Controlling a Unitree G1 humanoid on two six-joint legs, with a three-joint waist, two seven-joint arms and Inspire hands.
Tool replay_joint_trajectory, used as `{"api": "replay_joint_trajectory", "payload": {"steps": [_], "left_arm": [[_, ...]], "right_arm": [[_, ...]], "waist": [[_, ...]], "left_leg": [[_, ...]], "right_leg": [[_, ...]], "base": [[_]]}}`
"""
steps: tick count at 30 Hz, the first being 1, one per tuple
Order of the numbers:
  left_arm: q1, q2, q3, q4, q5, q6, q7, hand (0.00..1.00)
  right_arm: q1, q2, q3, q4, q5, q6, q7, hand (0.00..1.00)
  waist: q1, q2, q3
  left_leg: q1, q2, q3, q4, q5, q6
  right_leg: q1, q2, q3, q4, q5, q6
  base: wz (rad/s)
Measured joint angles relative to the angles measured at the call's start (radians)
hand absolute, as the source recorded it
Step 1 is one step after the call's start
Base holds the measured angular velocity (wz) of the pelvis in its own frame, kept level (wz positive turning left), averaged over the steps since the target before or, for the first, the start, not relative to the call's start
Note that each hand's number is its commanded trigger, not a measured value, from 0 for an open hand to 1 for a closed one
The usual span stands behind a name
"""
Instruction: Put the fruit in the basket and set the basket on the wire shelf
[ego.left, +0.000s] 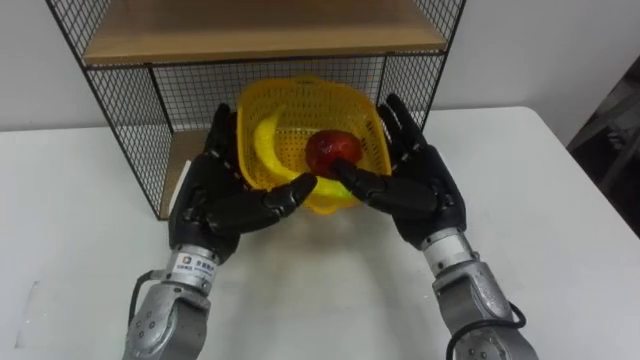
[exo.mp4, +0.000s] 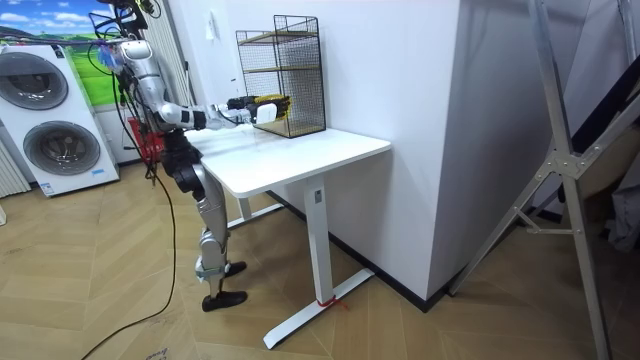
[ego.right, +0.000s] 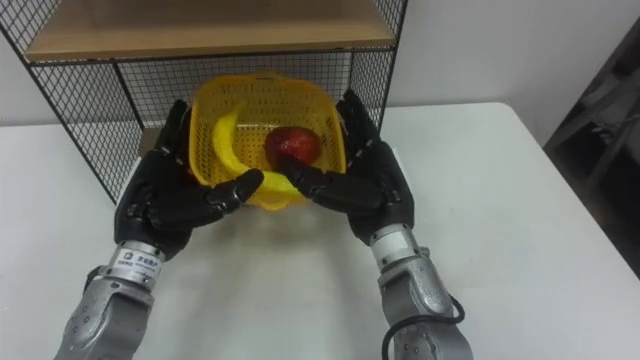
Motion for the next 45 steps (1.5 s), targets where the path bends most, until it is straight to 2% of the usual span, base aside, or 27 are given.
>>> {"api": "replay_joint_trajectory", "payload": {"steps": [5,7,9,13,17,21,22,24,29,32,33,36,39,41,43,45], "left_arm": [[-0.062,-0.001,0.016,0.069,0.001,0.050,0.000,0.00],[-0.095,-0.003,0.018,0.120,-0.005,0.065,0.000,0.00],[-0.132,-0.004,0.019,0.182,-0.004,0.086,0.001,0.00],[-0.141,-0.012,0.031,0.215,-0.006,0.109,0.010,0.00],[-0.165,-0.029,0.058,0.271,-0.003,0.139,0.027,0.00],[-0.228,-0.040,0.073,0.281,-0.005,0.207,0.084,0.00],[-0.235,-0.041,0.077,0.281,-0.005,0.214,0.093,0.00],[-0.269,-0.058,0.093,0.282,-0.002,0.240,0.128,0.00],[-0.306,-0.081,0.110,0.283,-0.001,0.271,0.190,0.00],[-0.323,-0.095,0.109,0.287,-0.001,0.296,0.225,0.00],[-0.345,-0.102,0.110,0.314,-0.003,0.302,0.237,0.00],[-0.391,-0.105,0.114,0.351,-0.004,0.310,0.262,0.00],[-0.427,-0.104,0.114,0.368,-0.013,0.313,0.269,0.00],[-0.428,-0.105,0.113,0.368,-0.015,0.321,0.284,0.00],[-0.429,-0.110,0.111,0.367,-0.015,0.332,0.295,0.00],[-0.429,-0.114,0.111,0.367,-0.015,0.339,0.314,0.00]], "right_arm": [[-0.012,-0.020,-0.009,0.007,0.008,0.047,-0.011,0.00],[-0.048,-0.017,-0.009,0.041,0.017,0.063,-0.014,0.00],[-0.100,-0.014,-0.008,0.080,0.017,0.095,-0.032,0.00],[-0.150,-0.010,-0.002,0.121,-0.005,0.114,-0.040,0.00],[-0.218,0.007,-0.002,0.232,-0.039,0.160,-0.045,0.00],[-0.262,0.012,-0.017,0.256,-0.030,0.199,-0.067,0.00],[-0.278,0.017,-0.020,0.272,-0.030,0.204,-0.070,0.00],[-0.322,0.034,-0.032,0.308,-0.031,0.223,-0.098,0.00],[-0.352,0.040,-0.034,0.316,-0.035,0.242,-0.127,0.00],[-0.366,0.042,-0.037,0.320,-0.038,0.259,-0.149,0.00],[-0.382,0.048,-0.042,0.336,-0.036,0.259,-0.158,0.00],[-0.433,0.073,-0.052,0.360,-0.035,0.269,-0.189,0.00],[-0.467,0.073,-0.056,0.397,-0.031,0.269,-0.196,0.00],[-0.467,0.073,-0.056,0.401,-0.010,0.269,-0.196,0.00],[-0.467,0.073,-0.059,0.416,0.001,0.270,-0.197,0.00],[-0.467,0.074,-0.064,0.426,0.001,0.277,-0.197,0.00]], "waist": [[0.016,0.004,0.0025],[0.022,0.006,0.0036],[0.023,0.007,0.0040],[0.024,0.007,0.0040],[0.024,0.012,0.0088],[0.024,0.016,0.0082],[0.024,0.016,0.0082],[0.024,0.019,0.0076],[0.024,0.020,0.0069],[0.023,0.023,0.0048],[0.024,0.026,0.0034],[0.021,0.030,0.0008],[0.021,0.038,0.0016],[0.019,0.045,0.0018],[0.018,0.054,-0.0025],[0.017,0.062,-0.0021]], "left_leg": [[0.005,-0.005,-0.010,-0.008,0.006,-0.001],[0.012,-0.005,-0.012,-0.010,0.007,-0.001],[0.022,-0.006,-0.019,-0.010,0.008,-0.002],[0.026,-0.006,-0.024,-0.010,0.010,-0.002],[0.047,-0.008,-0.031,-0.009,0.010,-0.002],[0.061,-0.010,-0.047,-0.009,0.012,-0.005],[0.066,-0.010,-0.048,-0.010,0.013,-0.006],[0.073,-0.010,-0.048,-0.015,0.017,-0.007],[0.088,-0.015,-0.052,-0.043,0.031,-0.008],[0.094,-0.015,-0.053,-0.045,0.032,-0.009],[0.097,-0.015,-0.052,-0.044,0.035,-0.009],[0.103,-0.015,-0.053,-0.045,0.037,-0.009],[0.114,-0.016,-0.055,-0.047,0.037,-0.010],[0.119,-0.017,-0.058,-0.047,0.037,-0.010],[0.118,-0.017,-0.060,-0.049,0.036,-0.010],[0.118,-0.018,-0.060,-0.055,0.037,-0.010]], "right_leg": [[0.006,-0.003,-0.016,0.000,0.003,-0.003],[0.017,-0.003,-0.018,-0.001,0.003,-0.003],[0.031,-0.002,-0.022,-0.008,0.001,-0.002],[0.043,-0.003,-0.031,-0.016,0.000,-0.002],[0.073,-0.004,-0.048,-0.019,0.004,-0.004],[0.093,-0.002,-0.050,-0.035,0.004,-0.003],[0.098,-0.002,-0.050,-0.037,0.005,-0.004],[0.104,-0.002,-0.052,-0.038,0.009,-0.006],[0.117,-0.006,-0.071,-0.052,0.015,-0.008],[0.119,-0.007,-0.070,-0.050,0.015,-0.008],[0.121,-0.007,-0.068,-0.048,0.015,-0.008],[0.129,-0.007,-0.068,-0.050,0.016,-0.009],[0.146,-0.007,-0.071,-0.052,0.016,-0.009],[0.151,-0.007,-0.073,-0.058,0.016,-0.009],[0.152,-0.005,-0.074,-0.066,0.016,-0.009],[0.149,-0.005,-0.074,-0.066,0.016,-0.009]], "base": [[0.04],[0.07],[0.13],[0.08],[0.06],[0.10],[0.00],[0.00],[0.03],[0.01],[-0.04],[-0.01],[0.02],[0.06],[0.02],[0.00]]}}
